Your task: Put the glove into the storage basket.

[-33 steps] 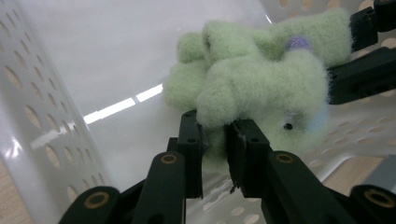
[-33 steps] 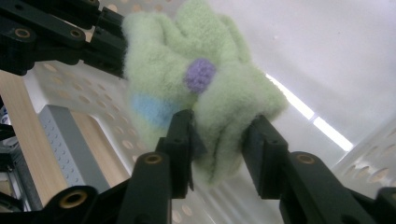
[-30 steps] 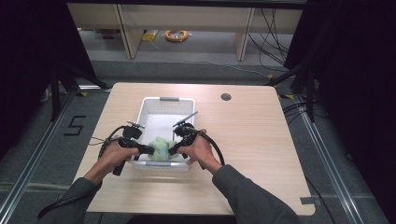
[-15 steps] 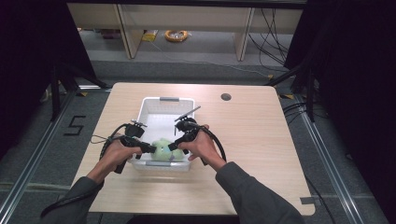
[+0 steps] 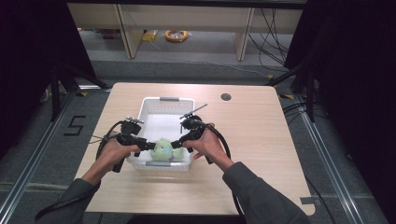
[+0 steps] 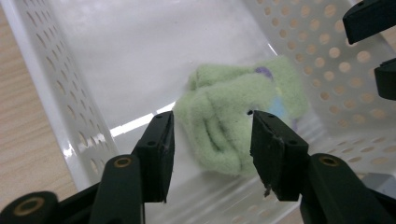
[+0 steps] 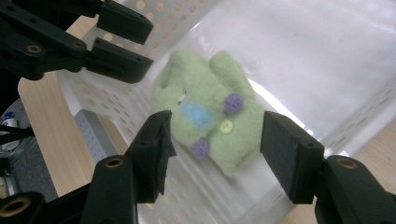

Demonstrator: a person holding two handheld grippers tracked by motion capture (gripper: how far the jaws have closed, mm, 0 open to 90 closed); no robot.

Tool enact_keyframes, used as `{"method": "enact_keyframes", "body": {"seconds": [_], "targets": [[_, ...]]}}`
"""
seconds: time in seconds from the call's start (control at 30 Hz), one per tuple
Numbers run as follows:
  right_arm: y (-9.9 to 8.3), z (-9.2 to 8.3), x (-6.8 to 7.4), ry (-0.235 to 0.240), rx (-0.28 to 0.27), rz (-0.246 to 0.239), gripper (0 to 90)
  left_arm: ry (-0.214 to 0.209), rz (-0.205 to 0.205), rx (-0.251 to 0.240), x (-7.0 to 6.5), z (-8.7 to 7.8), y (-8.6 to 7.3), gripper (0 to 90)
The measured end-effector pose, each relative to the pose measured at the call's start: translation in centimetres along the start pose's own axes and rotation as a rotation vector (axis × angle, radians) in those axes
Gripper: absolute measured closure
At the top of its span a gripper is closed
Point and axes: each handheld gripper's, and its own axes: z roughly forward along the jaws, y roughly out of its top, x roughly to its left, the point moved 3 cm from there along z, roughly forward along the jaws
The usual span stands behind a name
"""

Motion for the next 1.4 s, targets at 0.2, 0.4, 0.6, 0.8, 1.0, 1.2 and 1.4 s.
{"method": "enact_keyframes", "body": {"seconds": [0.2,0.4,0.6,0.8,1.0,1.2,1.4], "targets": [[-0.3,-0.9,0.1,0.008,-0.020,-0.006,43.0,-0.001,0.008,-0.016,-1.2,-0.3,-0.4,43.0],[-0.9,-1.8,-0.1,0.012,-0.026,0.001,41.7,-0.012,0.014,-0.039,-2.0,-0.7,-0.7,38.2],[-1.5,-2.5,-0.9,0.020,-0.068,0.004,40.2,-0.035,0.003,-0.049,-2.4,-1.0,-0.8,33.9],[-2.0,-3.2,-0.9,0.044,-0.083,0.010,38.2,-0.057,-0.006,-0.078,-3.1,-0.9,-1.0,30.7],[-2.3,-3.9,-1.0,0.059,-0.112,-0.004,36.5,-0.067,0.004,-0.089,-3.9,-1.0,-1.1,26.4],[-2.7,-4.9,-1.4,0.040,-0.141,0.018,36.1,-0.090,-0.037,-0.126,-4.5,-1.1,-1.2,22.5],[-3.4,-5.8,-2.0,0.037,-0.175,0.025,35.9,-0.103,-0.062,-0.154,-5.1,-1.3,-1.3,16.2]]}}
